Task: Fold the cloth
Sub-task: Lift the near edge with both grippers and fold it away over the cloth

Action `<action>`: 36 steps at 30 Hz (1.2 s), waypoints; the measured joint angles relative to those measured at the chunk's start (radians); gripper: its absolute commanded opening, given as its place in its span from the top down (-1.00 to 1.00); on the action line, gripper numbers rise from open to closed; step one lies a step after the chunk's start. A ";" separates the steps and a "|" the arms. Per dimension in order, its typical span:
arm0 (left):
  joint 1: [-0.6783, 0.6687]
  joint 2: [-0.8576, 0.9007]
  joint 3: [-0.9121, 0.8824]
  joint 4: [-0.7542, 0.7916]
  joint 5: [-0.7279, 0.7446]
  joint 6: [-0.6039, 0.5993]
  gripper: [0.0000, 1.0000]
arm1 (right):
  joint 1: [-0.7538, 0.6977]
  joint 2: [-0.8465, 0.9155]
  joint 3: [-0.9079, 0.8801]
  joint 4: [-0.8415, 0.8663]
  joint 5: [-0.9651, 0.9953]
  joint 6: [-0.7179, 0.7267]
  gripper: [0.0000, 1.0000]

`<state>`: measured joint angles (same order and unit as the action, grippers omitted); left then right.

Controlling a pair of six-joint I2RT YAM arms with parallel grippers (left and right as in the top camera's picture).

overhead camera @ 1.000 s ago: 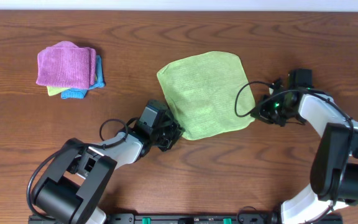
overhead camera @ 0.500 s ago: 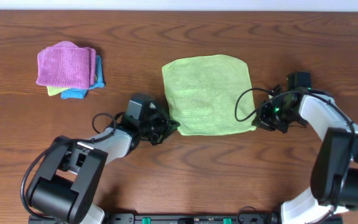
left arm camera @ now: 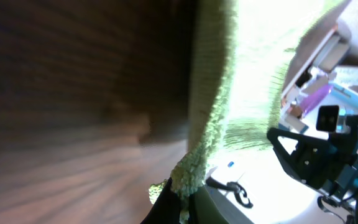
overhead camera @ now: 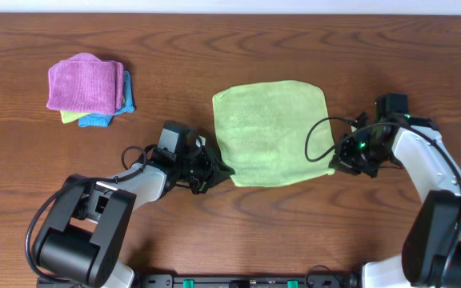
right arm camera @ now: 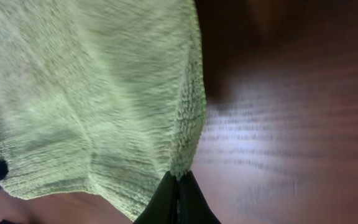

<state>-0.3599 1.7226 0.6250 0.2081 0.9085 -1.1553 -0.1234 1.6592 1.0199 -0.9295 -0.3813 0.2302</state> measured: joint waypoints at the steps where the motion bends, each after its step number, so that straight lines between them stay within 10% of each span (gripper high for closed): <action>1: 0.000 0.000 0.000 0.001 0.015 0.005 0.88 | 0.005 -0.006 0.000 -0.019 0.003 -0.002 0.97; 36: 0.068 -0.073 0.087 -0.027 -0.118 0.035 0.89 | 0.069 -0.120 0.000 0.299 0.063 0.029 0.97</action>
<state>-0.2924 1.6497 0.7116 0.1806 0.7902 -1.1202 -0.0547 1.5391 1.0195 -0.6300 -0.3187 0.2596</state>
